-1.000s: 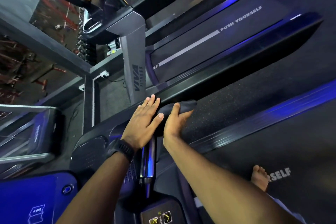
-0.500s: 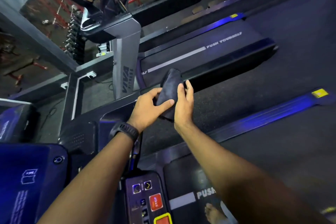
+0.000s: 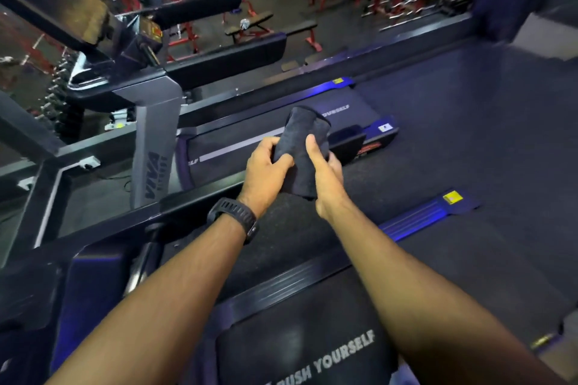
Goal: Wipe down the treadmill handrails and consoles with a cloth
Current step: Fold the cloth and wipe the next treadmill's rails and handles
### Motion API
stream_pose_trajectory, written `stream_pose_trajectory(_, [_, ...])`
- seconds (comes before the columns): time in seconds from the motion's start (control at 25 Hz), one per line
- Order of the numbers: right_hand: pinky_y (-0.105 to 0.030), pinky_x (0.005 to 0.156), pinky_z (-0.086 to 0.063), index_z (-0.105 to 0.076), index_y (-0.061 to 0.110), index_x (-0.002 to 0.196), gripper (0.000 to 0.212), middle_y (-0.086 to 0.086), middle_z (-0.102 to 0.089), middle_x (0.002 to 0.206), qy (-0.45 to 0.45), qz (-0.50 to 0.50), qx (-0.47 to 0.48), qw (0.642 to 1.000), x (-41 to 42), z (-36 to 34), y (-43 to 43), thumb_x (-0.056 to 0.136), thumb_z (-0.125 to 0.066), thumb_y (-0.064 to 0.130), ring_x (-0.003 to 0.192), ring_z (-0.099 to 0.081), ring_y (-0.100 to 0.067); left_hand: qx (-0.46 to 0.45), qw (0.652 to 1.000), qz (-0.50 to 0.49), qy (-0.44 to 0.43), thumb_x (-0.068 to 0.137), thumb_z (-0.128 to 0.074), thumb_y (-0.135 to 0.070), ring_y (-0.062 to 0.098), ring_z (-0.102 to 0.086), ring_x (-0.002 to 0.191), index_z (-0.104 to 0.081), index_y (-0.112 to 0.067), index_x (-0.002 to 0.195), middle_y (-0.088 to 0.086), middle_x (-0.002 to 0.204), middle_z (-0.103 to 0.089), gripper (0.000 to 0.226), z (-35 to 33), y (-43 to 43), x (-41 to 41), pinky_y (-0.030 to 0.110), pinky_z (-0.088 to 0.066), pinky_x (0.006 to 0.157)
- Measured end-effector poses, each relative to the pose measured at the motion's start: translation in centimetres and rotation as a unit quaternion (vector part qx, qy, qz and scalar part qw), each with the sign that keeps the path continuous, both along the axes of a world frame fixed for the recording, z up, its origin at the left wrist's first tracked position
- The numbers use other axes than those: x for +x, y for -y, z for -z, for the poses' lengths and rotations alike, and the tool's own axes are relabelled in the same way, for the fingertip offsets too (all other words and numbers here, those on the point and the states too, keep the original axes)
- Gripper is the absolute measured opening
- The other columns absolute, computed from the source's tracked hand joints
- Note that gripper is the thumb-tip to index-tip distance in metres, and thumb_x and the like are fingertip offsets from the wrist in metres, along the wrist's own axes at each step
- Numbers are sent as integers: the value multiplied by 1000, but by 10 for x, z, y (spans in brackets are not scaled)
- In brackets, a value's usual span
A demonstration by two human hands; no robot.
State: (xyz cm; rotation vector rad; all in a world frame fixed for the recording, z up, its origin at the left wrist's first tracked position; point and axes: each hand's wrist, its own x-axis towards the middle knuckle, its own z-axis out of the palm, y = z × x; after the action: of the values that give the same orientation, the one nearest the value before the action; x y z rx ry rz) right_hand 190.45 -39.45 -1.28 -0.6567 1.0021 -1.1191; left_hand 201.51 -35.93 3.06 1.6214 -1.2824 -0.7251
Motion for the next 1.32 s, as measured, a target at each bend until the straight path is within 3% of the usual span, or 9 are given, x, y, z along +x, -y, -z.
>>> stream_pose_trajectory(0.12, [-44,89,-59,-64,15,123,60,-3,-75,111,-25,27,-53,998,-57,-15,43,77,-82,50,101,-73,-20,-34,999,-13,18,88,-70,-34,7,-63,87,-58,-23,103,-10,96,-67,22,-4,36,-54,27,-50,75])
stream_pose_trajectory(0.24, [-38,85,-61,-66,11,117,41,-4,-76,107,-50,21,-91,994,-113,-25,86,86,-79,34,96,-73,-16,-50,997,-42,28,88,-68,-47,2,-62,88,-57,-23,107,-16,93,-65,33,-6,78,-113,28,-50,76])
stream_pose_trajectory(0.36, [-36,88,-59,-64,16,121,43,0,-74,112,-76,38,-114,990,-174,-37,133,86,-78,37,100,-71,-12,-59,997,-37,19,90,-67,-45,-4,-60,87,-58,-21,110,-18,93,-63,33,-10,132,-172,29,-50,76])
stream_pose_trajectory(0.44, [-37,96,-56,-64,20,123,45,5,-72,116,-109,46,-146,982,-227,-43,174,86,-77,41,106,-68,-9,-73,997,-26,14,92,-65,-44,2,-62,89,-59,-20,109,-14,94,-65,30,-16,175,-223,33,-52,79])
stream_pose_trajectory(0.64, [-29,96,-53,-62,30,110,20,20,-70,102,-166,48,-172,970,-344,-61,248,93,-69,40,95,-65,9,-84,996,-12,-18,94,-63,-35,7,-62,87,-60,-20,101,-11,92,-66,17,-29,255,-335,36,-52,81])
stream_pose_trajectory(0.72, [-32,99,-52,-62,29,112,23,17,-70,105,-172,43,-174,969,-371,-62,276,94,-67,42,100,-65,5,-82,996,-21,-31,93,-63,-32,6,-61,85,-59,-19,99,-10,91,-66,15,-33,279,-364,33,-50,78])
stream_pose_trajectory(0.96, [-38,99,-53,-65,21,118,34,7,-72,111,-168,-16,-197,966,-365,-53,344,90,-71,41,106,-67,-7,-77,992,-95,-41,88,-63,-33,15,-59,78,-58,-11,92,5,88,-68,23,-25,336,-362,41,-49,74])
stream_pose_trajectory(1.32, [-11,82,-45,-60,31,102,14,23,-65,99,-172,-186,-239,937,-285,-42,436,96,-63,43,89,-57,17,-89,957,-277,2,88,-64,-34,5,-55,67,-52,-21,76,-8,71,-60,20,-9,386,-302,31,-39,64])
